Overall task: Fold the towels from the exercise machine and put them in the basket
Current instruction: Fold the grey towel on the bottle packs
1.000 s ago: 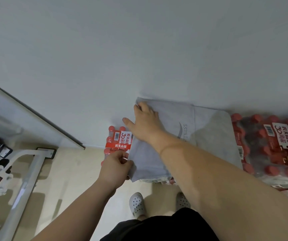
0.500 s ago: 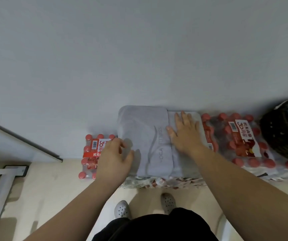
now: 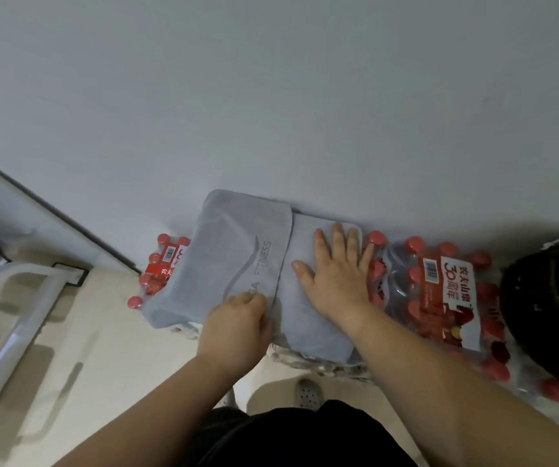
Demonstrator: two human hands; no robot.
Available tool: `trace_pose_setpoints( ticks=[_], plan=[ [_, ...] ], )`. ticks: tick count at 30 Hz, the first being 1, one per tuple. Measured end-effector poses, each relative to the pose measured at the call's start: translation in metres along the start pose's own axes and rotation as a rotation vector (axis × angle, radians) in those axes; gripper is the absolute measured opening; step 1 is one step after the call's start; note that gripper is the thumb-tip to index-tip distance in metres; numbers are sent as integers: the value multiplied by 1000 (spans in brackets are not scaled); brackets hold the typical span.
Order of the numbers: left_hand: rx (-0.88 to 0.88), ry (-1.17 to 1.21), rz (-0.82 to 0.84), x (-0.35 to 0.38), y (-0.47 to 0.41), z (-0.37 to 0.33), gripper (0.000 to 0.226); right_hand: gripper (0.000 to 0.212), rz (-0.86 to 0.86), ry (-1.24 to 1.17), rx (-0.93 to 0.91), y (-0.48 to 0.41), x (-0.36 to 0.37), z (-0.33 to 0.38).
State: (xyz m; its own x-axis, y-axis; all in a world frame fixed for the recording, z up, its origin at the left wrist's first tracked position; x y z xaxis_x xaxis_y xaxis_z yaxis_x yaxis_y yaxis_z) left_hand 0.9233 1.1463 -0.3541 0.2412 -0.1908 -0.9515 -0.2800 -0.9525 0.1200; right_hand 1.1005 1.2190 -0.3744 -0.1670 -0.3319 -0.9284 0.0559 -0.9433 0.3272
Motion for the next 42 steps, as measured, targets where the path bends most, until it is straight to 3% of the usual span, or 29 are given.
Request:
trace_pose_setpoints(
  ticks=[6,18,21,23,26,30,34,39,42],
  plan=[
    [-144,-124,29,3,17,-10,35,72,52,-71,-220,-15,-24,29],
    [-250,-144,53,10,10,-13,29,69,139,-125,-184,-41,-31,41],
    [-271,-109,9,1,13,-13,39,69,149,-145,-176,-41,-28,43],
    [-293,-81,-34,-8,15,-12,43,64,130,-175,-191,-43,-30,46],
    [-361,8,-94,-34,18,-10,30,55,15,-289,-255,-43,-51,48],
    [-330,168,-153,-85,26,-32,16,42,-161,-595,-334,-27,-102,36],
    [-204,247,-30,-84,17,-68,11,27,-278,-755,-266,-6,-127,-7],
    [-186,247,273,-9,-5,-86,5,37,-4,-678,-113,-7,-78,-53],
    [-175,194,336,18,-9,-85,15,47,110,-589,-118,-7,-57,-59]
  ],
)
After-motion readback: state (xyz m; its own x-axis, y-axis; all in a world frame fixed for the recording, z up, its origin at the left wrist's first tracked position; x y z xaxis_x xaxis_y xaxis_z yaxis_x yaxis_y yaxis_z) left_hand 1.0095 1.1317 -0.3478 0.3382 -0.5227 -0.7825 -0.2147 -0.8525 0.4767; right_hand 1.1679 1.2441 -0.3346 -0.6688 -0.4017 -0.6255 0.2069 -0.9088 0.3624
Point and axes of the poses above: each hand's wrist, its own y-axis away from the middle knuckle, its own x-axis out of the palm, z = x × y, the point moved 5 cm from there along -y, towards the middle knuckle, and after that the axes turned 8 degrees about z, right-handed, at the moved point
